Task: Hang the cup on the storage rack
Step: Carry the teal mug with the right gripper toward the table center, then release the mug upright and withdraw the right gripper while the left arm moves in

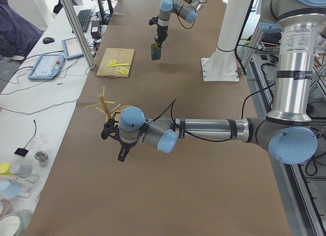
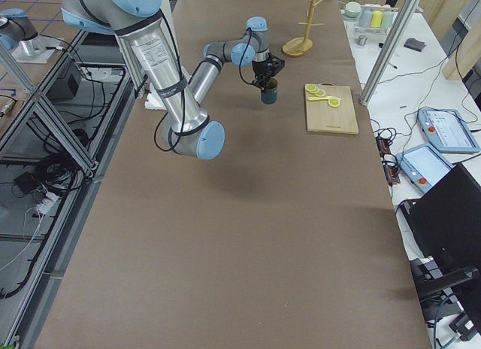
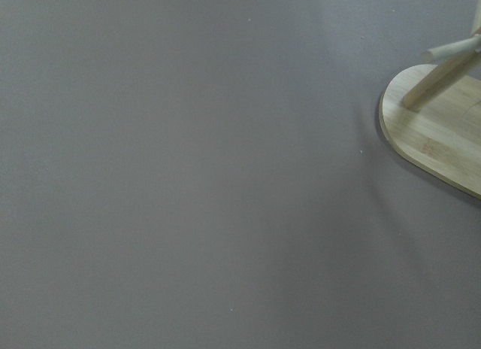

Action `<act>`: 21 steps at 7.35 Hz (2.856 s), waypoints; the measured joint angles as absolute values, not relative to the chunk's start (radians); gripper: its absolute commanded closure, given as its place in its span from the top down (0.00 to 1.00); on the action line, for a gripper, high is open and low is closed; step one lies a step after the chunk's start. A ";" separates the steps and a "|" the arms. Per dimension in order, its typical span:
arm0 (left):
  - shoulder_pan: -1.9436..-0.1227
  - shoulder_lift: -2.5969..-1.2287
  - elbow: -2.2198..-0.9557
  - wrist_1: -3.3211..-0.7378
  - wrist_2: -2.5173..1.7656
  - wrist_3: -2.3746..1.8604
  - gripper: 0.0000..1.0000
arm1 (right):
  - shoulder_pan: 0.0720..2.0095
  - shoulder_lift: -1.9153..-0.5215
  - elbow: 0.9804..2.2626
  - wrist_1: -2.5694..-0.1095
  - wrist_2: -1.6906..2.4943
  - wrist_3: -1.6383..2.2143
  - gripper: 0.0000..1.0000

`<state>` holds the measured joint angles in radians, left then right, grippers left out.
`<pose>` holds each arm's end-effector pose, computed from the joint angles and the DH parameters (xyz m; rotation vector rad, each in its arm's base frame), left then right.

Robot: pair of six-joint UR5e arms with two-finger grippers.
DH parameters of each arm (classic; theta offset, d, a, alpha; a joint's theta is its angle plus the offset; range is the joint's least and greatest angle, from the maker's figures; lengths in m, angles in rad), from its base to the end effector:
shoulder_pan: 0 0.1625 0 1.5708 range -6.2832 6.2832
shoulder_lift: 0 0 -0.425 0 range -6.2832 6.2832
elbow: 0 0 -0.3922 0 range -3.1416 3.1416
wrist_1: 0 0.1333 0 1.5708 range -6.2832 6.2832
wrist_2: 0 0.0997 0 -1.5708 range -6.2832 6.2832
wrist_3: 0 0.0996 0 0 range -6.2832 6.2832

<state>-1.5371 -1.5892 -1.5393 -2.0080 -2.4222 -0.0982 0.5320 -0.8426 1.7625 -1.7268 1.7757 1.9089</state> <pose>-0.0409 -0.5195 0.6114 0.3416 0.8620 0.1207 -0.5114 -0.4322 0.1692 -0.1232 -0.7958 0.7458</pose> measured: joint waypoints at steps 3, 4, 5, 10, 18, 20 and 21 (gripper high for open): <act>-1.537 -1.590 -1.537 -2.008 -2.422 -0.098 0.99 | 0.463 -0.734 1.624 -1.722 1.713 2.078 0.18; -1.537 -1.590 -1.537 -2.008 -2.422 -0.098 0.99 | 0.450 -0.718 1.598 -1.720 1.698 2.095 0.27; -1.537 -1.590 -1.537 -2.008 -2.422 -0.098 0.99 | 0.442 -0.711 1.586 -1.718 1.690 2.101 0.34; -1.537 -1.590 -1.543 -2.010 -2.423 -0.097 0.99 | 0.440 -0.721 1.619 -1.724 1.686 2.014 1.00; -1.448 -1.548 -1.574 -2.485 -2.435 -0.428 0.99 | 0.821 -1.058 1.875 -1.716 2.031 1.224 1.00; -1.354 -1.555 -1.627 -2.537 -2.416 -0.519 0.99 | 0.973 -1.166 1.872 -1.716 2.121 0.931 1.00; -1.303 -1.554 -1.642 -2.575 -2.378 -0.560 0.99 | 1.042 -1.223 1.871 -1.717 2.158 0.794 1.00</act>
